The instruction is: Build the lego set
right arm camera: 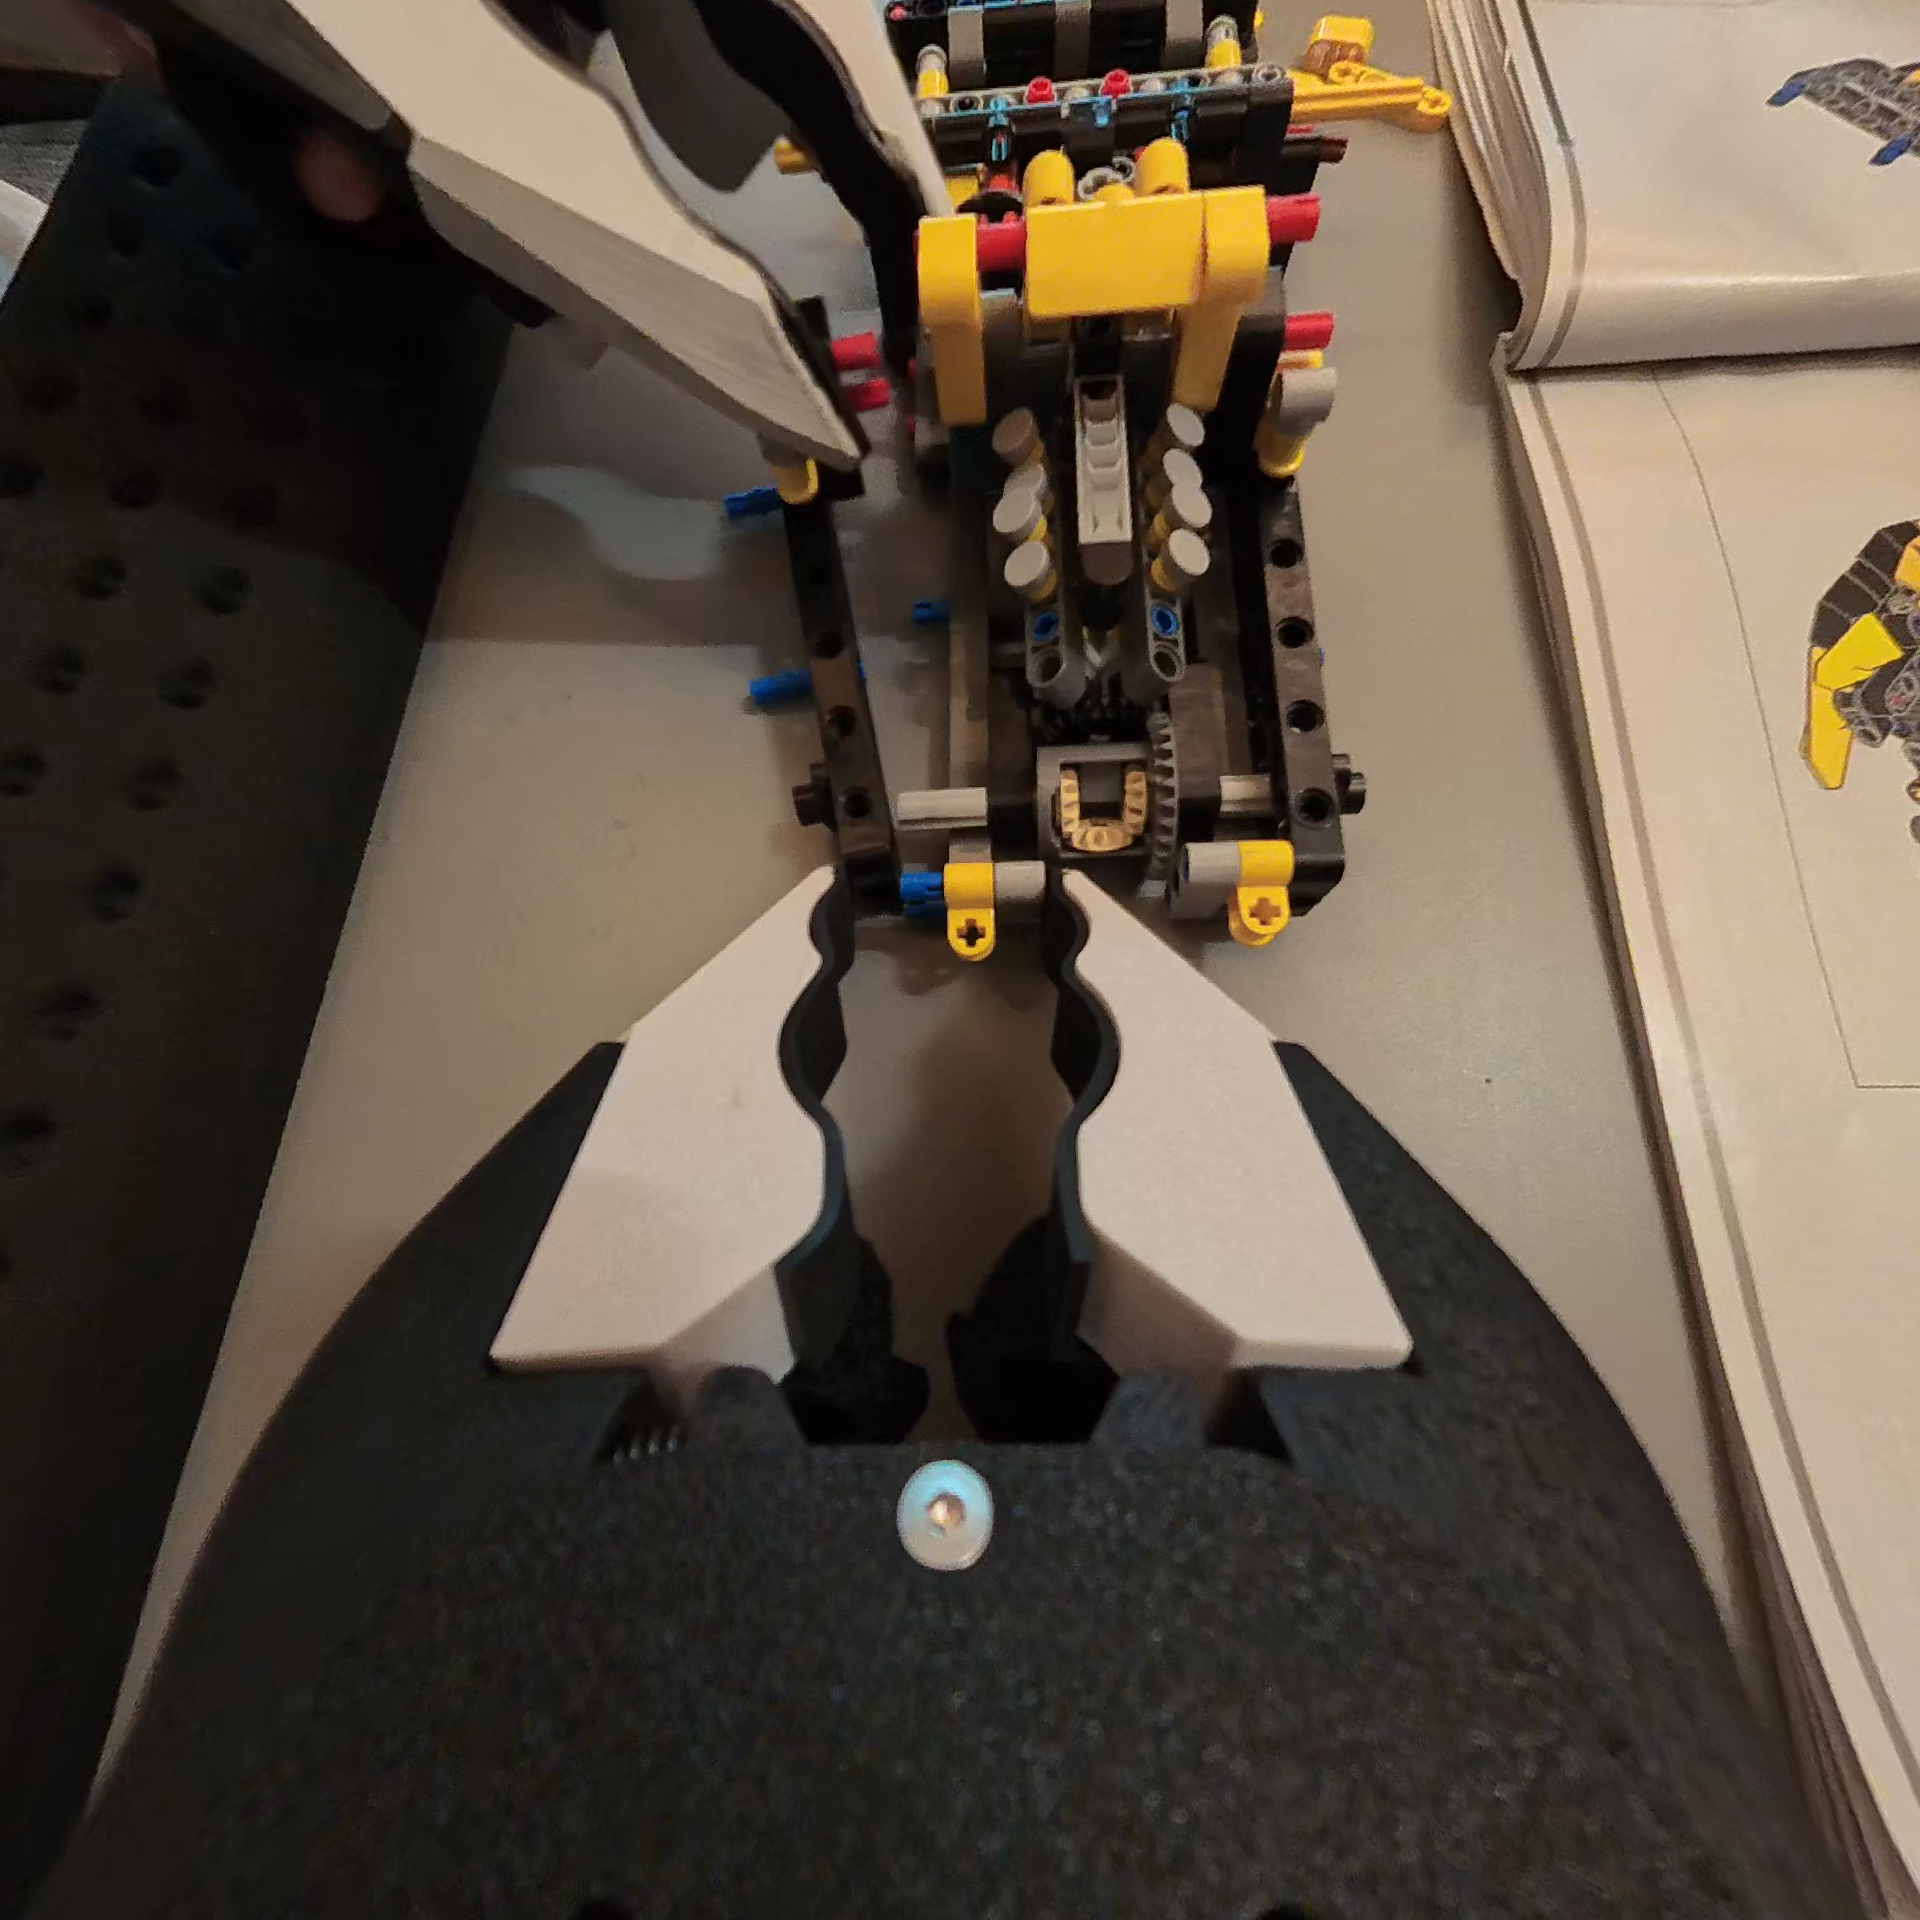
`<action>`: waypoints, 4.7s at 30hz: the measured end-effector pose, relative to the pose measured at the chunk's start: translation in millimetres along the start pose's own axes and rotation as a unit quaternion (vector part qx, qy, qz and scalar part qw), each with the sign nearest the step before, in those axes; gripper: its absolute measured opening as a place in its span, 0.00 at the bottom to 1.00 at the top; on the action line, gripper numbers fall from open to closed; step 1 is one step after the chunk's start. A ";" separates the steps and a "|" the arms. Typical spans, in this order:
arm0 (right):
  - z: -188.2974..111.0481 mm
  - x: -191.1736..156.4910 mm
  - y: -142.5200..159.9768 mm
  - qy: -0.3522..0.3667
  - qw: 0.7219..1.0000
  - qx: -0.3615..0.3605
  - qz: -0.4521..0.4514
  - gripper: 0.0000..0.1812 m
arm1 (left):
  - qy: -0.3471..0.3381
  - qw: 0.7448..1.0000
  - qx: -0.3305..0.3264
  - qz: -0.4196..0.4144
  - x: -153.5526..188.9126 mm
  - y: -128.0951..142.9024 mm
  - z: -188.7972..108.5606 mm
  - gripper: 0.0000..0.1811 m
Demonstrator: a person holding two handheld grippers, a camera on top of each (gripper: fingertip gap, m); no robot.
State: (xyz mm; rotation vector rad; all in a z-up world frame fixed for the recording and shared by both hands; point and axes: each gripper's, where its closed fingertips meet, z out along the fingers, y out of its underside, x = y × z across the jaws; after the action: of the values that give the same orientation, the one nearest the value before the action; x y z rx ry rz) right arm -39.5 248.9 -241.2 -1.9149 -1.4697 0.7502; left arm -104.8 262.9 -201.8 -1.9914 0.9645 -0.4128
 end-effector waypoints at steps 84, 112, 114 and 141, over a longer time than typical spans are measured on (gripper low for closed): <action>-8.2 4.4 -4.1 0.014 1.000 0.015 0.006 0.27 | 0.108 0.906 -0.103 0.395 -11.8 6.1 -2.0 0.05; 33.3 3.6 -86.3 0.033 0.992 0.116 0.032 0.17 | 0.128 0.900 -0.095 0.406 -14.3 5.8 0.2 0.05; 33.5 3.6 -86.4 0.032 0.991 0.122 0.034 0.17 | 0.130 0.904 -0.097 0.396 -14.5 5.8 0.2 0.05; 7.3 -8.1 -81.2 0.003 0.986 0.164 0.039 0.20 | 0.095 0.925 -0.081 0.358 -14.4 5.9 1.4 0.05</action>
State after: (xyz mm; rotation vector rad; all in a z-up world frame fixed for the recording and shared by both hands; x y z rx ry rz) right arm -97.8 258.4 -184.5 -1.7257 -1.1872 0.9575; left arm -116.0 272.7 -206.4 -1.5993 1.8021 -0.1138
